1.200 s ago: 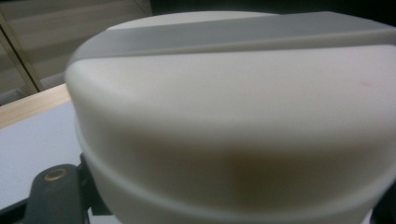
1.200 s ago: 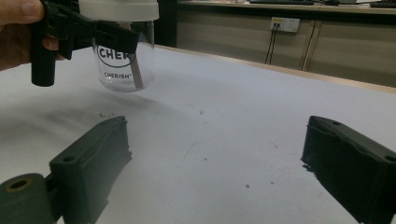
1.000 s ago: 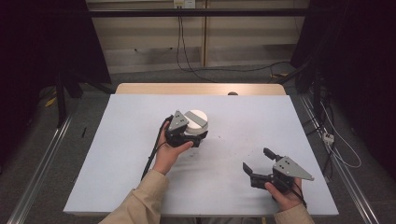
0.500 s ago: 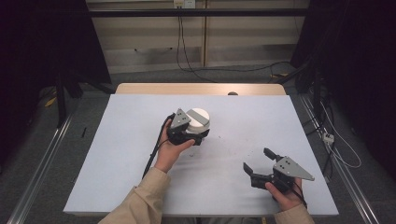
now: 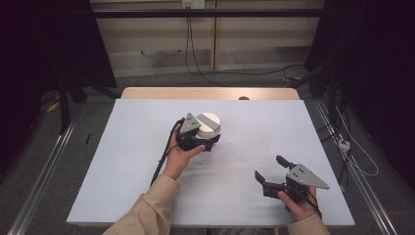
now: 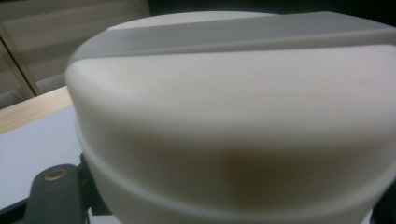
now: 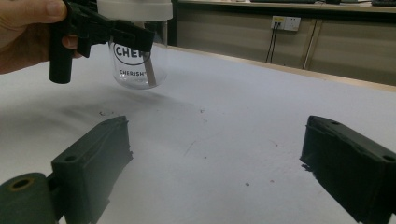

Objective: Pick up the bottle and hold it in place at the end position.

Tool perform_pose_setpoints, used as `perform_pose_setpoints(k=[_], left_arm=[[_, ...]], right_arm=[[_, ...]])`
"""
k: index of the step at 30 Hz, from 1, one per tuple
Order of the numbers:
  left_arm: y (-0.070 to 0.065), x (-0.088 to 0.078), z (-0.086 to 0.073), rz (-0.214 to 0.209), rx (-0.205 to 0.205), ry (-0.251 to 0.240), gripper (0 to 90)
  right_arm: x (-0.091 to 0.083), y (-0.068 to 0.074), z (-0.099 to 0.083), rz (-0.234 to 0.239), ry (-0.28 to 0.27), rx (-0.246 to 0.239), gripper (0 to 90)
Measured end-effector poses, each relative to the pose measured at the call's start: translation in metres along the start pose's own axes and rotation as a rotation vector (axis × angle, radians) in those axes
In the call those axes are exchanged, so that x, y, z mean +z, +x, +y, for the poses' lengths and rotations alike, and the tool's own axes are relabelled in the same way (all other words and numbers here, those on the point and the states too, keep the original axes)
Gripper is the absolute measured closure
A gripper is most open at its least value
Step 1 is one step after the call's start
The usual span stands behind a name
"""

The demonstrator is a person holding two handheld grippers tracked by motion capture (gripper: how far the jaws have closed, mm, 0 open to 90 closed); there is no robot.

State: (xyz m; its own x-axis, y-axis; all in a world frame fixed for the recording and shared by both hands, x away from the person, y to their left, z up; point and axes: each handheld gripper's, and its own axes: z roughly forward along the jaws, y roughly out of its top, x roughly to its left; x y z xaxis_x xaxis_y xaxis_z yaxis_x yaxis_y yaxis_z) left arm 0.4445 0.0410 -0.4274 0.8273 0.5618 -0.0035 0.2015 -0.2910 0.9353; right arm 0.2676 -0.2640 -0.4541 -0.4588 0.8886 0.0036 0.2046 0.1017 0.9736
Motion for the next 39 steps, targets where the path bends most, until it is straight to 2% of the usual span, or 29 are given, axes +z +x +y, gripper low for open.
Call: perform_pose_setpoints(k=[16, 18, 19, 31, 39], left_arm=[[0.002, 0.010, -0.007, -0.003, 0.003, 0.003, 18.4], [0.002, 0.011, -0.008, 0.008, 0.000, 0.004, 18.4], [0.002, 0.012, -0.008, -0.001, -0.002, 0.005, 18.4], [0.008, 0.011, -0.010, 0.020, -0.010, -0.005, 18.4], [0.008, 0.011, -0.009, 0.014, -0.008, -0.006, 18.4]], right_arm=[[0.001, 0.000, 0.000, -0.001, 0.001, -0.003, 7.4], [0.001, 0.000, 0.000, -0.002, 0.001, -0.002, 7.5], [0.001, 0.000, 0.000, -0.001, 0.000, -0.003, 7.4], [0.000, 0.000, 0.000, -0.007, 0.001, -0.002, 7.5], [0.000, 0.000, 0.000, -0.008, 0.003, -0.003, 7.4]])
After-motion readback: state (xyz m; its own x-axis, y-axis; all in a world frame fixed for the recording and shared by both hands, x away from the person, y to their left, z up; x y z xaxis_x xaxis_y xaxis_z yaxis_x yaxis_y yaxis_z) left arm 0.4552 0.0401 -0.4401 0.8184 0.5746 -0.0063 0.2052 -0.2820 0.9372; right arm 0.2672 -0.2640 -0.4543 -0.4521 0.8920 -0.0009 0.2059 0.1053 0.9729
